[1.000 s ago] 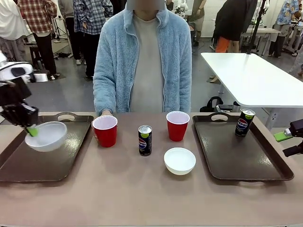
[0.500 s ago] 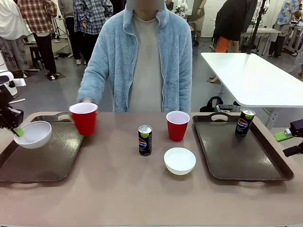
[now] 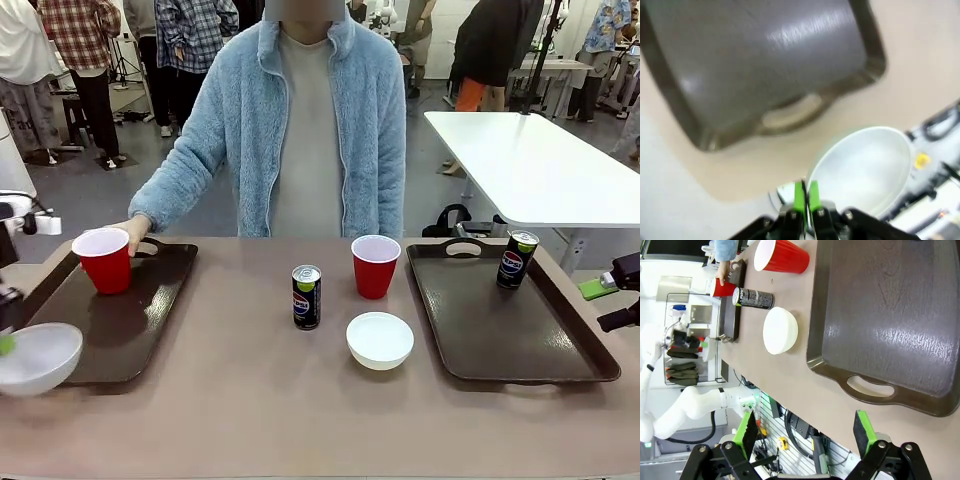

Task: Prepare tableware on both trays.
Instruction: Pick up a Picnic Bowl from the table and place it on a Handle tray.

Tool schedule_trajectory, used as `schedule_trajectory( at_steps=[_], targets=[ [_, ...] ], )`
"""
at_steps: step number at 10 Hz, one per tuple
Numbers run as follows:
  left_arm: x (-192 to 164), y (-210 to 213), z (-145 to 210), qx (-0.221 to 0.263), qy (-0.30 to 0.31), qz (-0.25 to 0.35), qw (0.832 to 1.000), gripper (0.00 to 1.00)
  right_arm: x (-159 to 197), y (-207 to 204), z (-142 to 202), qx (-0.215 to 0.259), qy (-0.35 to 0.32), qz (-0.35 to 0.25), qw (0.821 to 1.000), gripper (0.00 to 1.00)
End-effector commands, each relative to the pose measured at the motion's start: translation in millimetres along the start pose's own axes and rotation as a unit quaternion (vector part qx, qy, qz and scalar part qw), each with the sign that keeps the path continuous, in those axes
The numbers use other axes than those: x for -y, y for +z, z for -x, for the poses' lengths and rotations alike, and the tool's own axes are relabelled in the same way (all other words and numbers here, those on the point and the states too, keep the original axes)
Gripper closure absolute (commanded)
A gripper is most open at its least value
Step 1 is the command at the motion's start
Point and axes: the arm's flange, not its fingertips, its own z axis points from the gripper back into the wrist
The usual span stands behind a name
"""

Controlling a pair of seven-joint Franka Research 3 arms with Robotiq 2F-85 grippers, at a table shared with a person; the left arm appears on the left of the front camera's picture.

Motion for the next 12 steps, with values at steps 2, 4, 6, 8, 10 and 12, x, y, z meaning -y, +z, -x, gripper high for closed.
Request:
schedule_trajectory(
  at_steps=[2,4,6,8,10,12],
  targets=[
    [-7,14,4,0.015,-0.002,0.000,1.000,1.00,1,-2,-3,0.009,0.008,-0.016,1.000,0.00],
    [-7,14,-2,0.023,0.000,0.011,1.000,1.00,1,-2,-3,0.009,0.008,-0.016,1.000,0.00],
    [-26,17,-27,0.092,0.033,0.028,0.995,1.00,1,-2,-3,0.009,0.008,-0.016,1.000,0.00],
    [-46,5,-59,0.134,0.067,0.050,0.987,1.00,1,-2,-3,0.009,0.008,-0.016,1.000,0.00],
    [-60,-8,-85,0.146,0.076,0.061,0.984,1.00,1,-2,-3,0.009,0.008,-0.016,1.000,0.00],
    [-70,-27,-109,0.150,0.085,0.053,0.984,1.00,1,-2,-3,0.009,0.008,-0.016,1.000,0.00]
  ],
)
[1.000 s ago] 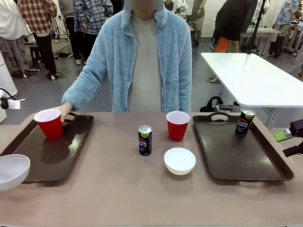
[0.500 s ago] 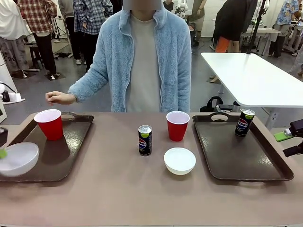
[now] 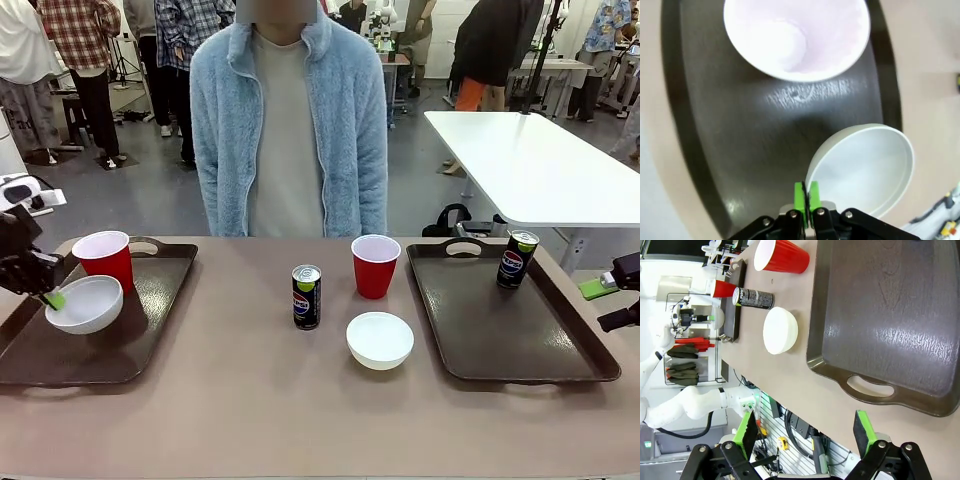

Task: Prepare tableware on both trays.
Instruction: Pick up a Picnic Bowl from the table and place it on a Handle tray.

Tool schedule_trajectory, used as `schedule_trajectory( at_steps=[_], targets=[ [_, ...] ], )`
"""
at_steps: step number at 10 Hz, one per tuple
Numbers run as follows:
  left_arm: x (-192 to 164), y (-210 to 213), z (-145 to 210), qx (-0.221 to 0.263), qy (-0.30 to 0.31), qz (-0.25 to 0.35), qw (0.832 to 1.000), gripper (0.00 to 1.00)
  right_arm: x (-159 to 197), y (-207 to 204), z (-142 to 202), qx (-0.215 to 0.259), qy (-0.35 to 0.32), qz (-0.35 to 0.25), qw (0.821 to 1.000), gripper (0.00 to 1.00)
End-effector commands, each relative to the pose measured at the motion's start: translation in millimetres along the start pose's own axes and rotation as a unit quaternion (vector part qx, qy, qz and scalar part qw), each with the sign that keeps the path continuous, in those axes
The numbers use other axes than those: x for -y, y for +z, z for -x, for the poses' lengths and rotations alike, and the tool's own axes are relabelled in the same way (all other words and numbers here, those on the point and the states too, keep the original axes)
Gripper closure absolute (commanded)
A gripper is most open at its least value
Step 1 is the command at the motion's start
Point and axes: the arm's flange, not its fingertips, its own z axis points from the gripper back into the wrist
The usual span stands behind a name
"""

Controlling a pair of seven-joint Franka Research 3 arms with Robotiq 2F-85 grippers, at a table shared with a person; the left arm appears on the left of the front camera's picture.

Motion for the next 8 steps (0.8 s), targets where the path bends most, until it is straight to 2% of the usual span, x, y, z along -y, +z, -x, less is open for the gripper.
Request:
schedule_trajectory(
  at_steps=[1,5,6,7,8],
  targets=[
    [-3,-18,-18,-0.005,-0.007,0.011,1.000,1.00,1,-2,-3,0.009,0.008,-0.016,1.000,0.00],
    [-5,-33,-20,-0.025,-0.003,0.006,1.000,1.00,1,-2,-3,0.009,0.008,-0.016,1.000,0.00],
    [-5,-33,-19,-0.028,-0.002,0.002,1.000,0.63,1,-2,-3,0.009,0.008,-0.016,1.000,0.00],
    [-4,-32,-18,-0.033,-0.006,0.001,0.999,0.37,1,-2,-3,0.009,0.008,-0.016,1.000,0.00],
    [-3,-27,-14,-0.035,-0.010,0.003,0.999,0.04,1,-2,-3,0.009,0.008,-0.016,1.000,0.00]
  ],
)
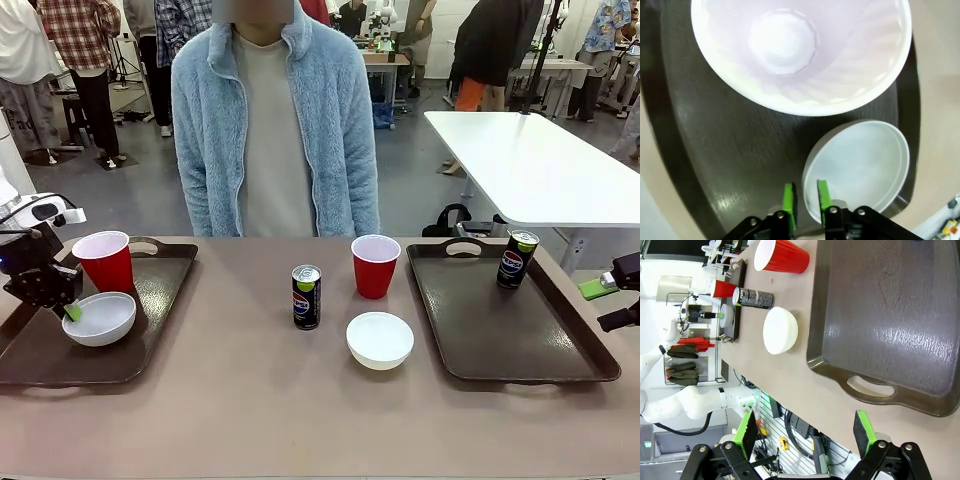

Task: Prepare tableware on both trays.
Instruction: Pick up a Picnic Bowl from the table and place it on a Handle tray.

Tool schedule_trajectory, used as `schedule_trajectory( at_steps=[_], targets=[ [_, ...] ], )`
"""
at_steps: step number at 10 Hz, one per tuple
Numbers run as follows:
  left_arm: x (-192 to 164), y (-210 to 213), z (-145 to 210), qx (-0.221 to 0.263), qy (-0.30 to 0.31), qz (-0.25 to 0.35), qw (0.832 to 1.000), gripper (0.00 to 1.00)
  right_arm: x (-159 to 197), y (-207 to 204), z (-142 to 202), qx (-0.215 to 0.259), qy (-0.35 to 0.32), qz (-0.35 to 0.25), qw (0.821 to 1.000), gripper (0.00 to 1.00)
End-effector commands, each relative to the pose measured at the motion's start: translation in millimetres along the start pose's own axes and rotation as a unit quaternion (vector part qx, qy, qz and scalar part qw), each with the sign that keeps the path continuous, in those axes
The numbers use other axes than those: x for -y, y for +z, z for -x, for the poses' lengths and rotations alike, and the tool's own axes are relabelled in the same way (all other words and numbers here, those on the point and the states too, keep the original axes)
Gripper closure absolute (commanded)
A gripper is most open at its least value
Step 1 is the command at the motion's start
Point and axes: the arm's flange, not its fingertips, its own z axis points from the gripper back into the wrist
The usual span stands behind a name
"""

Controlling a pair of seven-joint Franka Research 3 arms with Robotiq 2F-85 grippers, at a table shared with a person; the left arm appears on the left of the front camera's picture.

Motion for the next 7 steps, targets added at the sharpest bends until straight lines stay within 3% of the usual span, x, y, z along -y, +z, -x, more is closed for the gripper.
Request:
schedule_trajectory(
  at_steps=[1,3,4,7],
  targets=[
    [0,13,7,-0.003,-0.015,0.006,1.000,0.00,1,-2,-3,0.009,0.008,-0.016,1.000,0.00],
    [6,31,16,-0.008,-0.028,0.002,1.000,0.00,1,-2,-3,0.009,0.008,-0.016,1.000,0.00],
    [10,43,25,-0.009,-0.039,-0.004,0.999,0.44,1,-2,-3,0.009,0.008,-0.016,1.000,0.00],
    [17,74,39,-0.018,-0.055,-0.016,0.998,0.15,1,-2,-3,0.009,0.008,-0.016,1.000,0.00]
  ],
)
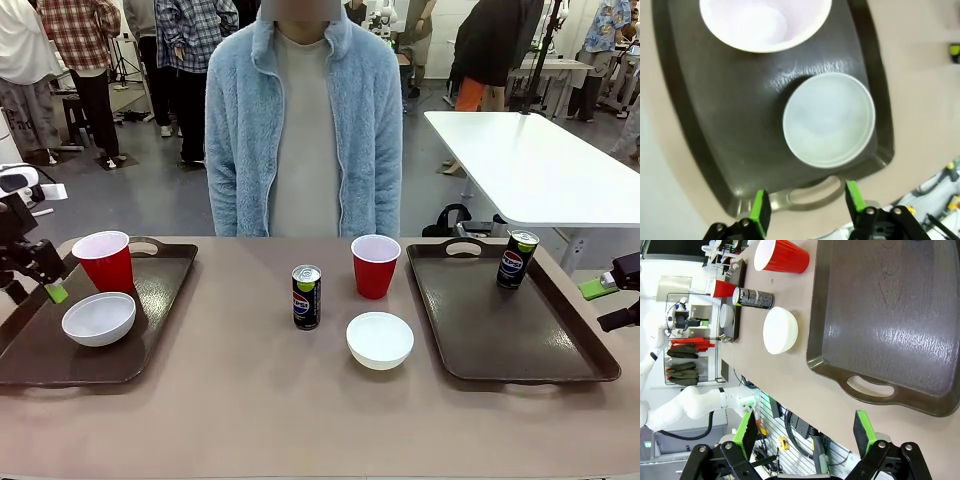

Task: Prepare tableware on both trays.
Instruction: Pick up a Picnic Bowl from the table and place it on a Handle tray.

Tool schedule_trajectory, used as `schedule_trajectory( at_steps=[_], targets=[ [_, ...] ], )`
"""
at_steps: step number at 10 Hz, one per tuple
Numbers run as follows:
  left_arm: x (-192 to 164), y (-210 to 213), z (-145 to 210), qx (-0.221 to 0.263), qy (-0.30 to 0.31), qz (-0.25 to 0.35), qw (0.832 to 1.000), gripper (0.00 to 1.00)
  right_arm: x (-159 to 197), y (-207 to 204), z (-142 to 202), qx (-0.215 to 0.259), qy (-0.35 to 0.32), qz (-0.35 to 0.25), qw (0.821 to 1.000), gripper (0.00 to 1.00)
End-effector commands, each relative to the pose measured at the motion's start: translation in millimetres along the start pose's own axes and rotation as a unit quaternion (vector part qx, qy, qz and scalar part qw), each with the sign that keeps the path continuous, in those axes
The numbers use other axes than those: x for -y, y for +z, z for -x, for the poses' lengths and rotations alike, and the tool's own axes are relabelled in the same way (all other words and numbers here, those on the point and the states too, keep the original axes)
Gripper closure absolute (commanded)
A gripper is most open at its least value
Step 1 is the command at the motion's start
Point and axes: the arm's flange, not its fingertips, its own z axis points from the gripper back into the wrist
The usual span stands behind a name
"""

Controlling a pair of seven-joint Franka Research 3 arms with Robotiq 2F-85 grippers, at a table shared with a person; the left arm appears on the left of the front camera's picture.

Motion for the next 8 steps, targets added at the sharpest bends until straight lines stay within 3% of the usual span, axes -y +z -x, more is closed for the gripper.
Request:
schedule_trajectory(
  at_steps=[1,2,3,4,7,8],
  targets=[
    [2,17,10,-0.004,-0.010,-0.008,1.000,0.04,1,-2,-3,0.010,0.008,-0.016,1.000,0.00],
    [6,26,11,-0.008,-0.006,-0.019,1.000,0.00,1,-2,-3,0.010,0.008,-0.016,1.000,0.00],
    [11,29,13,-0.041,0.003,-0.024,0.999,0.00,1,-2,-3,0.010,0.008,-0.016,1.000,0.00],
    [5,18,9,-0.001,-0.009,-0.006,1.000,0.00,1,-2,-3,0.010,0.008,-0.016,1.000,0.00],
    [7,23,12,-0.013,-0.009,-0.010,1.000,0.02,1,-2,-3,0.010,0.008,-0.016,1.000,0.00],
    [-12,28,25,0.013,-0.057,0.091,0.994,0.00,1,-2,-3,0.010,0.008,-0.016,1.000,0.00]
  ],
)
